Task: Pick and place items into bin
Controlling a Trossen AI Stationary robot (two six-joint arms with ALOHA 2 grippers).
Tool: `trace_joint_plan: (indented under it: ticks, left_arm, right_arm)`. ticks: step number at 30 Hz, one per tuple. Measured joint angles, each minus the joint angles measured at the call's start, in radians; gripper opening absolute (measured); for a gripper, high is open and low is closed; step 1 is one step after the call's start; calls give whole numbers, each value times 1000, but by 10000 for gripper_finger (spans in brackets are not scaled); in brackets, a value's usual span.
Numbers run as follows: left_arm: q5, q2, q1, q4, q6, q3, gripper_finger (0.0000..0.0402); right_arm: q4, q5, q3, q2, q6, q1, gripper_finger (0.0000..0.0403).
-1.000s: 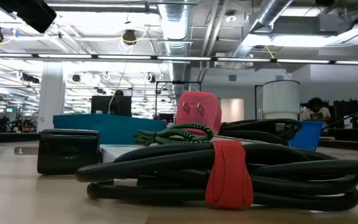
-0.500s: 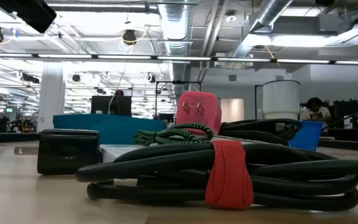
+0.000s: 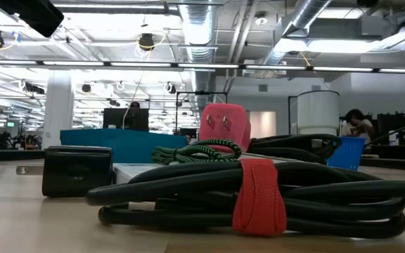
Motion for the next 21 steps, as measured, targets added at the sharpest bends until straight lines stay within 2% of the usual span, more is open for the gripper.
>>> trace_joint_plan:
  ticks: [18,21]
  left_arm:
    - [0,0,0,0,0,0,0]
    - [0,0,0,0,0,0,0]
  right_arm:
    - [0,0,0,0,-1,0,8]
    - [25,0,0,0,-59,0,8]
